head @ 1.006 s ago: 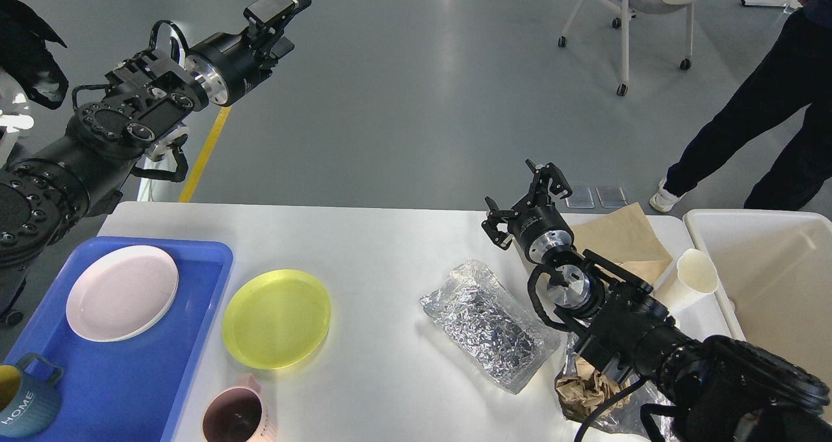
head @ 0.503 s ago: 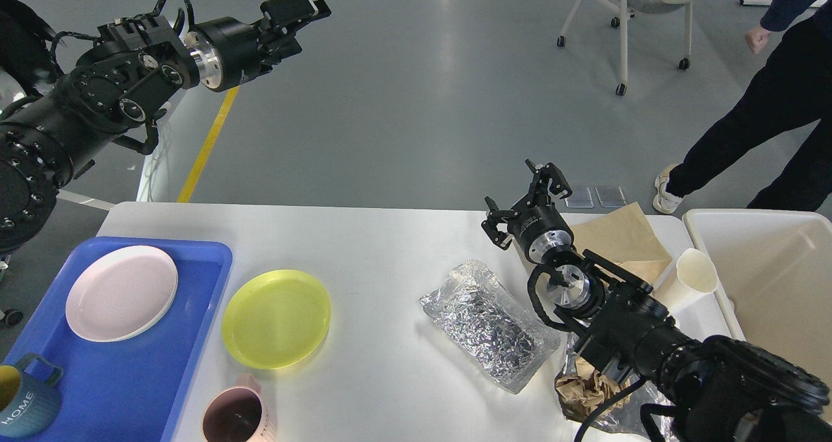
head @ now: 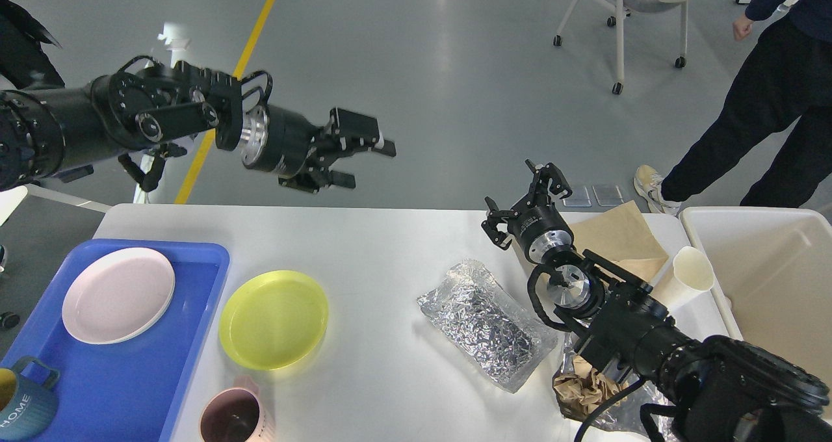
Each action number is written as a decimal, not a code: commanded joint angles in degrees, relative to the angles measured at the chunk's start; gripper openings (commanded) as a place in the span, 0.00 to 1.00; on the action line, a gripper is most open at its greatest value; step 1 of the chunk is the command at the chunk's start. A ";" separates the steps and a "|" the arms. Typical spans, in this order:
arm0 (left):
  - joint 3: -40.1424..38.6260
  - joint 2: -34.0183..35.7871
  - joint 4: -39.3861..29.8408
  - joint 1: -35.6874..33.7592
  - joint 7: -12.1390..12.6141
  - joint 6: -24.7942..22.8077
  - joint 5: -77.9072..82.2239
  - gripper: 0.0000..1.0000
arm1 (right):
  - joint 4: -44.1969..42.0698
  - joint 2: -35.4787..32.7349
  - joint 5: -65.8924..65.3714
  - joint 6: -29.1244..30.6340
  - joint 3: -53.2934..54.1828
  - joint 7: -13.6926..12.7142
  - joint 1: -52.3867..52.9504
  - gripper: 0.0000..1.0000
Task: Tidy desktop
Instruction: 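Lower the left gripper down toward the pink mug near the robot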
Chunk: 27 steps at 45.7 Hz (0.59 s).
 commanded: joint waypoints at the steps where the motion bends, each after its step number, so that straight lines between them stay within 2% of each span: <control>1: 9.97 2.09 -10.10 -4.43 0.00 -0.01 0.00 0.97 | -0.01 -0.03 0.00 0.00 0.02 0.00 0.00 1.00; 8: 12.09 6.75 -16.62 -11.38 -0.09 -0.18 -0.08 0.97 | -0.01 0.05 0.00 0.00 0.02 0.00 0.08 1.00; 13: 14.73 10.96 -18.46 -14.90 0.26 -0.45 0.18 0.97 | 0.08 0.05 0.00 0.00 0.02 0.00 0.08 1.00; 18: 16.58 11.67 -23.38 -16.05 0.79 -5.18 1.67 0.97 | -0.01 0.05 0.00 0.00 0.02 0.00 0.08 1.00; 27: 21.76 10.62 -23.92 -16.14 0.88 -11.78 4.57 0.97 | 0.08 0.05 0.00 0.00 0.02 0.00 0.08 1.00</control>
